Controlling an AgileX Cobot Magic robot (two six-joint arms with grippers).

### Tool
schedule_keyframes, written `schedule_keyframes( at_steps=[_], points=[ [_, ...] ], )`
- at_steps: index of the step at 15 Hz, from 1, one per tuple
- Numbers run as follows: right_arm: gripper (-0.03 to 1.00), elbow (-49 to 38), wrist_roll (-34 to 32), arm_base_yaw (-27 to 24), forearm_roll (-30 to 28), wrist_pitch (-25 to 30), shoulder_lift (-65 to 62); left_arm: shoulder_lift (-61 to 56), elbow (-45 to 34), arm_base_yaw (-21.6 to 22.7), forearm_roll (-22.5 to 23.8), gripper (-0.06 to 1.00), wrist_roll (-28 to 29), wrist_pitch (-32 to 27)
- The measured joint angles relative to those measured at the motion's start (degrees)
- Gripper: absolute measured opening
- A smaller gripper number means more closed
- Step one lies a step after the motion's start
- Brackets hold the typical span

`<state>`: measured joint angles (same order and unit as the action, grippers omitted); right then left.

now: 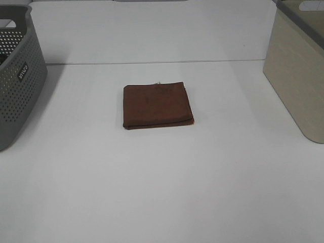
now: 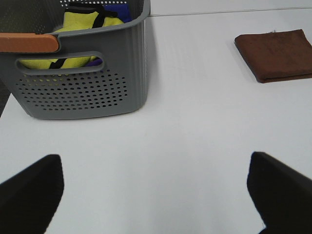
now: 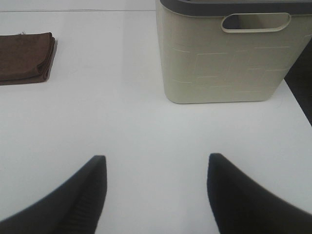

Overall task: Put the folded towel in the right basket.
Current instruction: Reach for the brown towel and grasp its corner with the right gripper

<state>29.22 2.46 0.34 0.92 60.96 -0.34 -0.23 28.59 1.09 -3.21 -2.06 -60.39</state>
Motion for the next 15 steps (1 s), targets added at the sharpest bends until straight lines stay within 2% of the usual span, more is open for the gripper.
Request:
schedule_keyframes(
  at_steps=[15],
  points=[
    [0.58,0.0,0.0,0.0,0.0,0.0,0.0,0.0,0.0,0.0,0.0,0.97,0.0,0.0]
  ],
)
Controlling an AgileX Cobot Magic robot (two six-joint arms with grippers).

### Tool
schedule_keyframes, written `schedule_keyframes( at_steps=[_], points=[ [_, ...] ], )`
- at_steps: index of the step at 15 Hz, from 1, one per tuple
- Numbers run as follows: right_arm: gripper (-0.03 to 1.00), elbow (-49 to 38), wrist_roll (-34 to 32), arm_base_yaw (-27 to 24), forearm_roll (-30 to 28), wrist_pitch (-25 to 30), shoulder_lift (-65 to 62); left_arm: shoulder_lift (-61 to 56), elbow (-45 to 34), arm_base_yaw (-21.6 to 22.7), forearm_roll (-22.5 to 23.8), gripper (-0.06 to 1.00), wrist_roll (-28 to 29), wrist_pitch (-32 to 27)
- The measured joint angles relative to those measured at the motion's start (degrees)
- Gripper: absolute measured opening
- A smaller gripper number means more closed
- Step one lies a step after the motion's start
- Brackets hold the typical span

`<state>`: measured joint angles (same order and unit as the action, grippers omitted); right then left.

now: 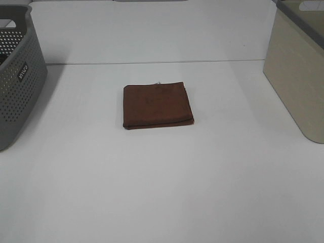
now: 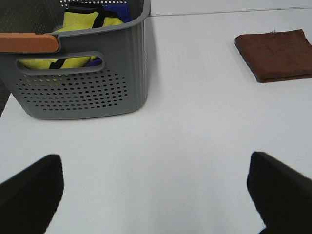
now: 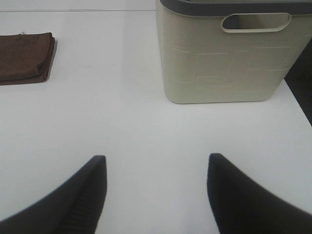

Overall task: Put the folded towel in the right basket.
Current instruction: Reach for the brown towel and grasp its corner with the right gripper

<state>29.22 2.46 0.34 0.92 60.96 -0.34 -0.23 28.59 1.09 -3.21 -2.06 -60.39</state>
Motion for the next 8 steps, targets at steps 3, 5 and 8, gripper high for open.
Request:
schedule_keyframes(
  at_steps=[3,5,8],
  points=[
    [0.58,0.0,0.0,0.0,0.0,0.0,0.0,0.0,0.0,0.0,0.0,0.97,0.0,0.0],
    [0.58,0.0,0.0,0.0,0.0,0.0,0.0,0.0,0.0,0.0,0.0,0.97,0.0,0.0],
    [0.58,0.2,0.0,0.0,0.0,-0.4,1.4,0.0,0.0,0.0,0.0,0.97,0.0,0.0]
  ],
)
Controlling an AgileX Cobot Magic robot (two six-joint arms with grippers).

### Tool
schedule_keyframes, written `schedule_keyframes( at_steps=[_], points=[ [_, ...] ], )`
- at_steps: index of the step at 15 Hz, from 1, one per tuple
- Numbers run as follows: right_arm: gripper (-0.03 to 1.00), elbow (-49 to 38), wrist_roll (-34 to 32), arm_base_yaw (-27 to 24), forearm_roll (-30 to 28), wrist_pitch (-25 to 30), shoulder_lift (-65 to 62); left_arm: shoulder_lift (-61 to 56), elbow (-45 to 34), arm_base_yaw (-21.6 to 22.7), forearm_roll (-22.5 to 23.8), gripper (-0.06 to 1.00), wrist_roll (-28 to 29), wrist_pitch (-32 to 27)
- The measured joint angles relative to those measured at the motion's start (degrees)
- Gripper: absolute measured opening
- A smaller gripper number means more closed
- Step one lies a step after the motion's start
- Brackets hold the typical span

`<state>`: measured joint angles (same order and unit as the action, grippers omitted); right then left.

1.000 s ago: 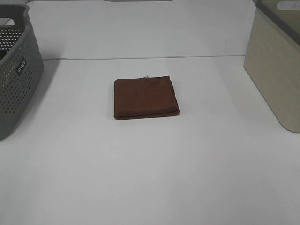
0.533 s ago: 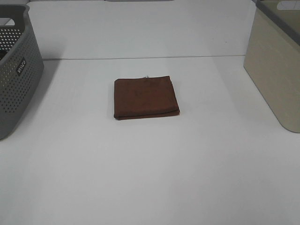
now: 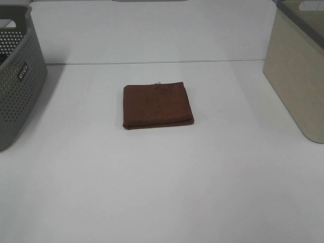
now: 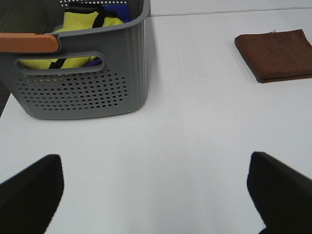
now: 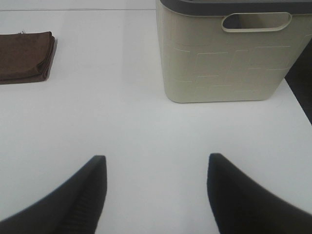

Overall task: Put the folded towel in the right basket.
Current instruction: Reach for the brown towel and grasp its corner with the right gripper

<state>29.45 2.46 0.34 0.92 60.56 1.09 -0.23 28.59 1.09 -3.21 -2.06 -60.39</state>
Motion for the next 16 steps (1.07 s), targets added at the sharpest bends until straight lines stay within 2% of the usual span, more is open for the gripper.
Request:
schedule_keyframes(
  at_steps=[3,5,7,8,10,13,16],
  points=[
    [0.58,3.5,0.0,0.0,0.0,-3.9,9.8,0.0,0.0,0.0,0.0,0.97,0.0,0.0],
    [0.59,7.7,0.0,0.0,0.2,-7.7,20.6,0.0,0.0,0.0,0.0,0.97,0.0,0.0],
    [0.65,13.7,0.0,0.0,1.5,-10.5,31.5,0.0,0.0,0.0,0.0,0.97,0.0,0.0],
    [0.68,20.7,0.0,0.0,3.2,-11.3,43.3,0.0,0.0,0.0,0.0,0.97,0.0,0.0],
    [0.69,29.8,0.1,0.0,5.1,-10.4,54.1,0.0,0.0,0.0,0.0,0.97,0.0,0.0],
    [0.69,43.7,2.2,0.0,8.5,-5.9,68.9,0.0,0.0,0.0,0.0,0.97,0.0,0.0],
    [0.69,53.9,4.7,0.1,12.8,-3.8,79.6,0.0,0.0,0.0,0.0,0.97,0.0,0.0]
  ],
)
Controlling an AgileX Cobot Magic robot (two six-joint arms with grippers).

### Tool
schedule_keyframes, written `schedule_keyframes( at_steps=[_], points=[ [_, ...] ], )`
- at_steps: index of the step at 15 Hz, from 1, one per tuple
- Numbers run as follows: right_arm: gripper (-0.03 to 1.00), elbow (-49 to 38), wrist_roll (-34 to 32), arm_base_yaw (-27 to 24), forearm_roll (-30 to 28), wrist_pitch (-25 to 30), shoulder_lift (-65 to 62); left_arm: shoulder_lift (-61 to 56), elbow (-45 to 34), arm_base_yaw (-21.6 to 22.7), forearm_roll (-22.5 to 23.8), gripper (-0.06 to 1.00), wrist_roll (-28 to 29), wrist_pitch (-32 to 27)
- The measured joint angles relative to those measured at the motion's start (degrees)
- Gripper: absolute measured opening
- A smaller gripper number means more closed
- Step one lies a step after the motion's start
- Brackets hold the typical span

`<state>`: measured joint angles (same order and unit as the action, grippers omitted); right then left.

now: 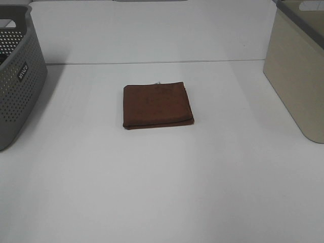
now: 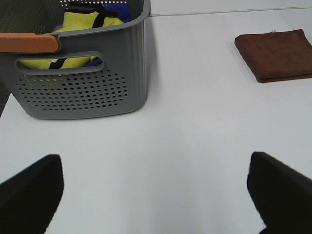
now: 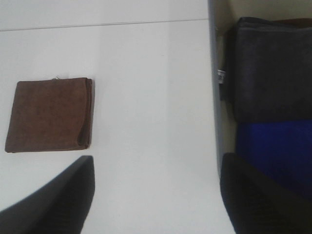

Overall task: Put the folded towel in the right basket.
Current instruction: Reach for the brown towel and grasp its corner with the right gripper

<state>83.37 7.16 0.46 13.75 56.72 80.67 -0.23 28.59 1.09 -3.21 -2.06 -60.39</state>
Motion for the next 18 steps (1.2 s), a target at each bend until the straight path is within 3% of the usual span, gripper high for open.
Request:
schedule_keyframes(
  at_steps=[2,4,7,14,18],
  points=[
    [0.69,7.4,1.4,3.0,0.6,1.8,8.0,0.0,0.0,0.0,0.0,0.97,0.0,0.0],
    [0.69,13.6,1.4,9.5,0.6,3.4,17.4,0.0,0.0,0.0,0.0,0.97,0.0,0.0],
    [0.69,18.6,1.3,14.3,1.1,4.8,27.3,0.0,0.0,0.0,0.0,0.97,0.0,0.0],
    [0.69,32.9,1.3,14.9,11.7,12.3,51.4,0.0,0.0,0.0,0.0,0.97,0.0,0.0],
    [0.69,42.7,2.1,12.7,20.1,12.8,62.2,0.0,0.0,0.0,0.0,0.97,0.0,0.0]
  ],
)
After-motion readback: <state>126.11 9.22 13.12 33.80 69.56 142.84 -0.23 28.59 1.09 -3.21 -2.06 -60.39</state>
